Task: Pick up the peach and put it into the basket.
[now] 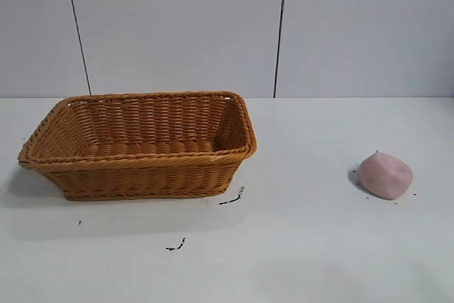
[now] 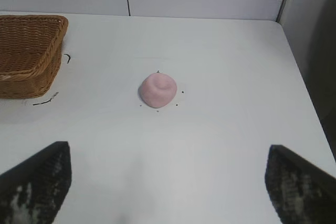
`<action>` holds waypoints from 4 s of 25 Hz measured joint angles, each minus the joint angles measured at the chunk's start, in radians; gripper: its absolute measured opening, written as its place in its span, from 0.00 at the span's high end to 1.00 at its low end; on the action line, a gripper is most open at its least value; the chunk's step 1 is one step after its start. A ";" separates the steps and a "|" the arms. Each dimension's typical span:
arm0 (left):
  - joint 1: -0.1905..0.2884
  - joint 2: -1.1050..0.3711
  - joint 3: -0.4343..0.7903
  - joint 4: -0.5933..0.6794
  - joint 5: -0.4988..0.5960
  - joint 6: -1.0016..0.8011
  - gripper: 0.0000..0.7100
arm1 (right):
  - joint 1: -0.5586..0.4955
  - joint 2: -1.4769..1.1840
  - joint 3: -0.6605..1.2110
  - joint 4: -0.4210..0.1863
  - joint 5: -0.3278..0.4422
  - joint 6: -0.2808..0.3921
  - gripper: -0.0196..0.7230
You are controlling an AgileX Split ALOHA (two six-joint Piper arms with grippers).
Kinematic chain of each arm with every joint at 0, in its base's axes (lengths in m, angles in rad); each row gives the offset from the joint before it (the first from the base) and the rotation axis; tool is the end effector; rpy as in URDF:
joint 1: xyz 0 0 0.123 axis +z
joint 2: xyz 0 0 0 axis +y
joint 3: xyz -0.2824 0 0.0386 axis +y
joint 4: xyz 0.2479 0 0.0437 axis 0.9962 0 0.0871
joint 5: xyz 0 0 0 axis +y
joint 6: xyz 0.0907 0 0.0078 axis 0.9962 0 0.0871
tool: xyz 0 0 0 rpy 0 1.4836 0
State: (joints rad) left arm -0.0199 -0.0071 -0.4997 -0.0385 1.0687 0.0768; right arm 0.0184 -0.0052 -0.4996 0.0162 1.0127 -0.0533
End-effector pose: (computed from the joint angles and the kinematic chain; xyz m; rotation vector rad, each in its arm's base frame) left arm -0.0063 -0.0029 0.2765 0.1009 2.0424 -0.0105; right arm -0.0037 0.0012 0.2810 -0.0717 1.9901 -0.0033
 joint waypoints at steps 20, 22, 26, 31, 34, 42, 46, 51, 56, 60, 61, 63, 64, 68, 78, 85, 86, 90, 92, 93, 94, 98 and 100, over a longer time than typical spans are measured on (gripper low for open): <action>0.000 0.000 0.000 0.000 0.000 0.000 0.03 | 0.000 0.601 -0.219 0.000 0.005 0.000 0.05; 0.000 0.000 0.000 0.000 0.000 0.000 0.03 | 0.000 0.746 -0.283 0.000 0.002 0.000 0.05; 0.000 0.000 0.000 0.000 0.000 0.000 0.03 | 0.000 1.039 -0.417 0.000 -0.010 -0.001 0.05; 0.000 0.000 0.000 0.000 0.000 0.000 0.03 | 0.000 1.372 -0.604 0.000 -0.014 -0.008 0.05; 0.000 0.000 0.000 0.000 0.000 0.000 0.03 | 0.000 1.560 -0.709 0.000 -0.014 -0.026 0.05; 0.000 0.000 0.000 0.000 0.000 0.000 0.03 | 0.007 1.873 -0.879 0.013 -0.025 -0.037 0.05; 0.000 0.000 0.000 0.000 0.000 0.000 0.03 | 0.047 1.952 -0.880 0.020 -0.070 -0.047 0.05; 0.000 0.000 0.000 0.000 0.000 0.000 0.03 | 0.070 2.007 -0.880 0.017 -0.160 -0.020 0.05; 0.000 0.000 0.000 0.000 0.000 0.000 0.03 | 0.070 2.029 -0.880 -0.030 -0.174 0.016 0.05; 0.000 0.000 0.000 0.000 0.000 0.000 0.03 | 0.070 2.064 -0.880 -0.033 -0.178 0.018 0.05; 0.000 0.000 0.000 0.000 0.000 0.000 0.03 | 0.070 2.073 -0.880 -0.033 -0.183 0.019 0.05; 0.000 0.000 0.000 0.000 0.000 0.000 0.03 | 0.070 2.088 -0.880 -0.033 -0.204 0.019 0.05; 0.000 0.000 0.000 0.000 0.000 0.000 0.03 | 0.070 2.095 -0.880 -0.033 -0.213 0.019 0.05; 0.000 0.000 0.000 0.000 0.000 0.000 0.03 | 0.070 2.117 -0.880 -0.032 -0.228 0.019 0.05; 0.000 0.000 0.000 0.000 0.000 0.000 0.03 | 0.070 2.128 -0.880 -0.027 -0.225 0.019 0.16; 0.000 0.000 0.000 0.000 0.000 0.000 0.03 | 0.070 2.104 -0.900 -0.028 -0.205 0.019 0.88; 0.000 0.000 0.000 0.000 0.000 0.000 0.03 | 0.070 2.091 -0.918 -0.029 -0.189 0.019 0.91; 0.000 0.000 0.000 0.000 0.000 0.000 0.03 | 0.070 2.019 -1.032 -0.033 -0.114 0.018 0.93; 0.000 0.000 0.000 0.000 0.000 0.000 0.03 | 0.070 1.990 -1.118 -0.032 -0.061 0.018 0.94; 0.000 0.000 0.000 0.000 0.000 0.000 0.03 | 0.070 1.979 -1.163 -0.031 -0.037 0.018 0.94; 0.000 0.000 0.000 0.000 0.000 0.000 0.03 | 0.070 1.973 -1.198 -0.029 -0.009 0.019 0.94; 0.000 0.000 0.000 0.000 0.000 0.000 0.03 | 0.081 1.969 -1.275 -0.025 0.035 0.027 0.94; 0.000 0.000 0.000 0.000 0.000 0.000 0.03 | 0.106 1.972 -1.306 -0.026 0.046 0.034 0.94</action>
State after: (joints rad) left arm -0.0199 -0.0071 -0.4997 -0.0385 1.0687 0.0768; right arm 0.1245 1.9665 -1.8061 -0.0095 1.0588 -0.0197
